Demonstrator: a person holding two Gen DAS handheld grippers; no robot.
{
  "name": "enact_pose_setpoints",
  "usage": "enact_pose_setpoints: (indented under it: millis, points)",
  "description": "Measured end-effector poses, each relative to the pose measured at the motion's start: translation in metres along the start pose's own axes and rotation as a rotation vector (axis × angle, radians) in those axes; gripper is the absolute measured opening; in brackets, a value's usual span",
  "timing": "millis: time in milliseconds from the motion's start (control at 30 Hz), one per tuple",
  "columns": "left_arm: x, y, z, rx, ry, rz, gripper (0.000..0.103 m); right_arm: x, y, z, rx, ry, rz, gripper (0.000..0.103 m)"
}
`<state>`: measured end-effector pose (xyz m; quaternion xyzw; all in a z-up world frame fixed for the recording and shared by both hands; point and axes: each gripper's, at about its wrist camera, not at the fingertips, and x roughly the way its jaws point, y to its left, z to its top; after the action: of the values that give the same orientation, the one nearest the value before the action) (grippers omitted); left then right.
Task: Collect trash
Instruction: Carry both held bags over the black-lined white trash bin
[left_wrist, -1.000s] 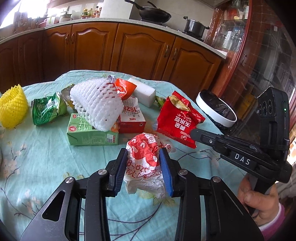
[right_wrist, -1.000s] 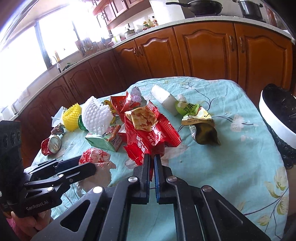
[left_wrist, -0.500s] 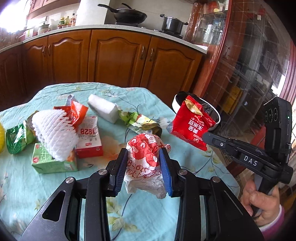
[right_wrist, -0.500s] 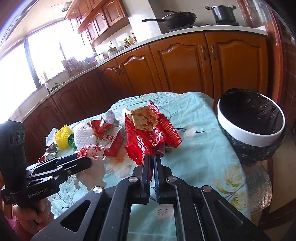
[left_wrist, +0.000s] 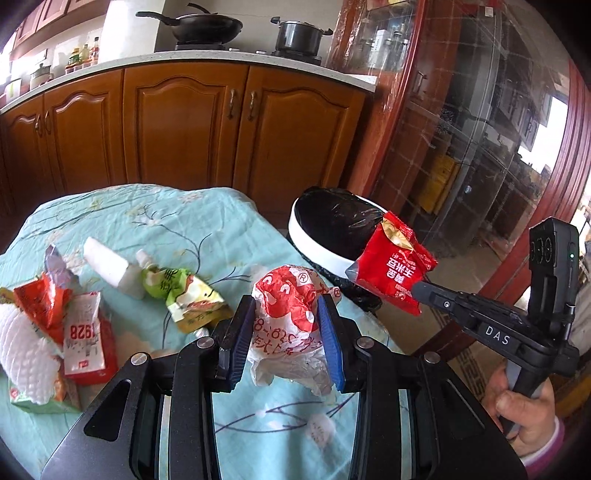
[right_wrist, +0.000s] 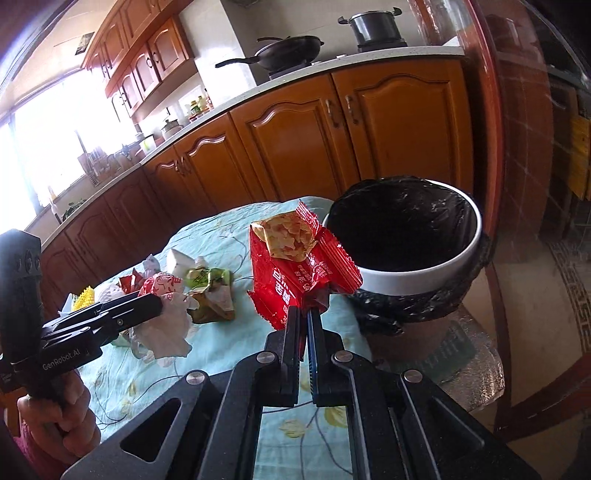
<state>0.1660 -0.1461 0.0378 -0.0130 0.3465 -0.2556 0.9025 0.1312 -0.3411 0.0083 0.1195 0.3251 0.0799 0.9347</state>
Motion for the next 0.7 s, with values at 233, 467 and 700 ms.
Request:
enact_pose_setpoints:
  millis: [233, 467, 700]
  points:
    - [0.036, -0.023, 0.034, 0.035, 0.015, -0.04, 0.033, -0.002, -0.031, 0.016, 0.039, -0.017, -0.048, 0.003]
    - [0.078, -0.043, 0.073, 0.067, 0.049, -0.079, 0.033, 0.008, -0.06, 0.047, 0.03, -0.009, -0.094, 0.003]
    - [0.126, -0.055, 0.103, 0.079, 0.121, -0.083, 0.034, 0.027, -0.087, 0.069, 0.041, 0.042, -0.123, 0.003]
